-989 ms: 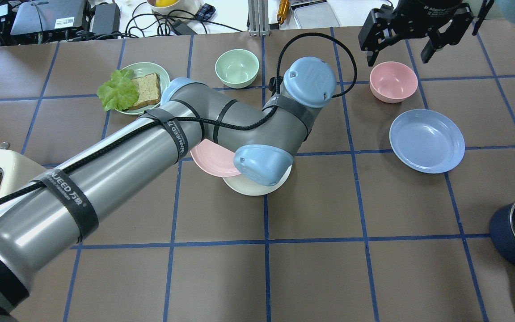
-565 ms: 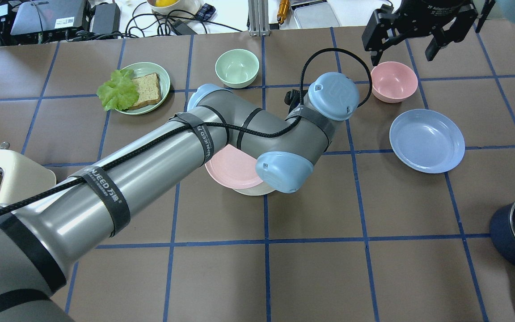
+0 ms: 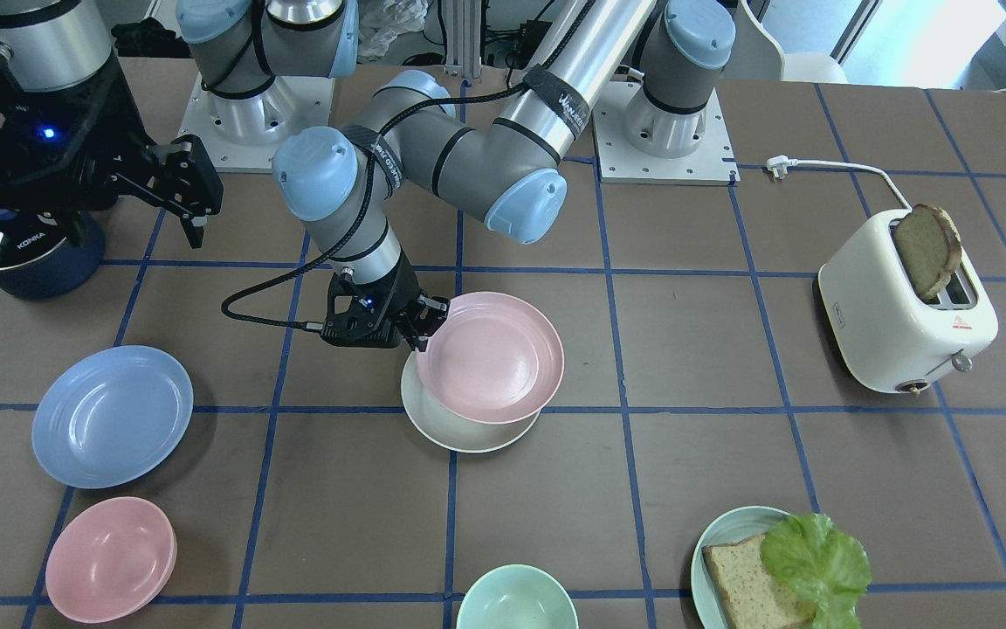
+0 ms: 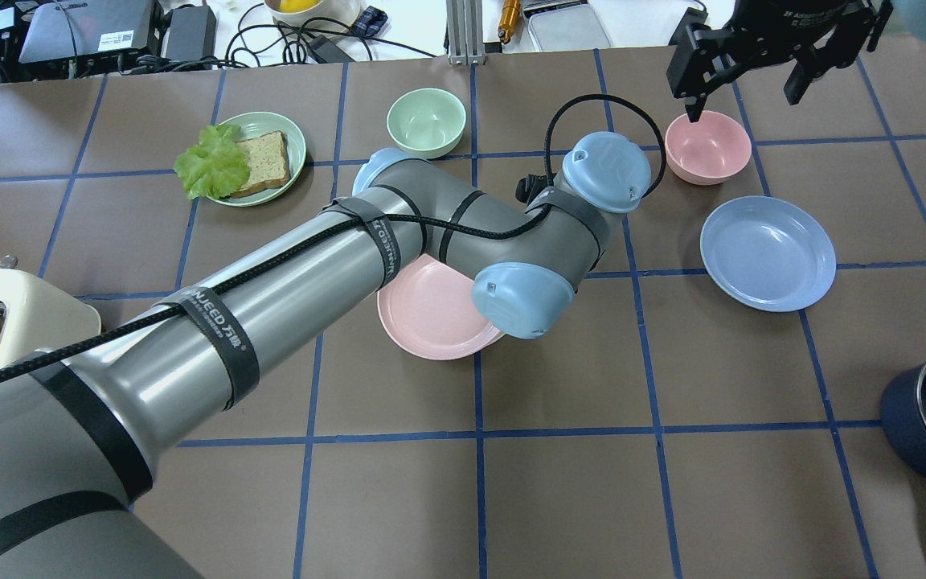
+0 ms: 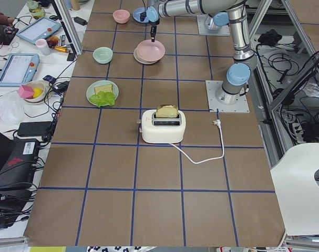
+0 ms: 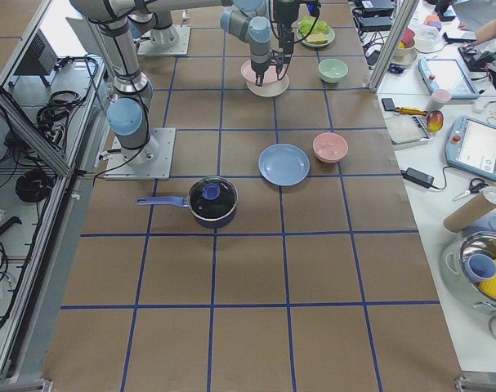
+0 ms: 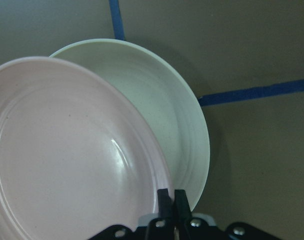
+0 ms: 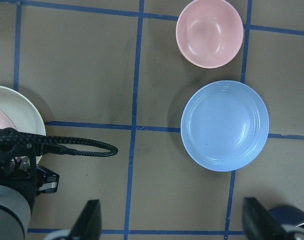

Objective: Stack three plates with pink and blue
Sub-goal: 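Lower the pink plate onto the cream plate and open the left gripper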

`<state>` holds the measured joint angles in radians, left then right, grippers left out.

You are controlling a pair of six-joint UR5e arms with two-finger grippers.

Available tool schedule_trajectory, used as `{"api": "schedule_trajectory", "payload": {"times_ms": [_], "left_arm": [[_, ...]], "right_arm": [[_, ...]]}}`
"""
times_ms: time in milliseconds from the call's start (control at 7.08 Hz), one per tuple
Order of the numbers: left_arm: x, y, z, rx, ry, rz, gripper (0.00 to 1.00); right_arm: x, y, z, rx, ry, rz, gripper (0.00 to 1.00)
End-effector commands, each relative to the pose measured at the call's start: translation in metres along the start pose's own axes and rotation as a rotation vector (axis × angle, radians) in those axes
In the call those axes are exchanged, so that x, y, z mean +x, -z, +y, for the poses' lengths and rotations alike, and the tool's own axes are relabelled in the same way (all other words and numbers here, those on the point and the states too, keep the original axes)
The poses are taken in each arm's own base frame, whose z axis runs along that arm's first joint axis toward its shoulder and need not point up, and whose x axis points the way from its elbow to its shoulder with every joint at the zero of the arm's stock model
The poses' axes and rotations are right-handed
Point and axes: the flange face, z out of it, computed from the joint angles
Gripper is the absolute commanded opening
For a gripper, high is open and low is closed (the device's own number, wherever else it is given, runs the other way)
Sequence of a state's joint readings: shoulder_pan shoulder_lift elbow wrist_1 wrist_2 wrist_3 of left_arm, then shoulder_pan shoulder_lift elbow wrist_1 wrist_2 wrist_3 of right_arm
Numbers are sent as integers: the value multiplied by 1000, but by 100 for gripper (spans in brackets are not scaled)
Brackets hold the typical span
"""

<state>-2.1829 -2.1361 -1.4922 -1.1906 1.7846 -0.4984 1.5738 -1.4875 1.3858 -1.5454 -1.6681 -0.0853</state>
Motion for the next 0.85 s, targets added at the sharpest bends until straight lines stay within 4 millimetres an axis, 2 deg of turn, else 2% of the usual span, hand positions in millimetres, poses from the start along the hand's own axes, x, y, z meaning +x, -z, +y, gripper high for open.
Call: {"api": "schedule_trajectory", "payload": {"times_ms": [0, 141, 706], "left_arm": [[5, -9, -3, -24, 6, 7, 0], [2, -9, -7, -23, 14, 8, 0], [12, -12, -25, -15, 15, 11, 0]], "right_arm": [[0, 0, 0, -1, 1, 1, 100], [0, -1, -1, -2, 1, -2, 100], [-1, -1, -1, -2, -1, -5, 100]]}}
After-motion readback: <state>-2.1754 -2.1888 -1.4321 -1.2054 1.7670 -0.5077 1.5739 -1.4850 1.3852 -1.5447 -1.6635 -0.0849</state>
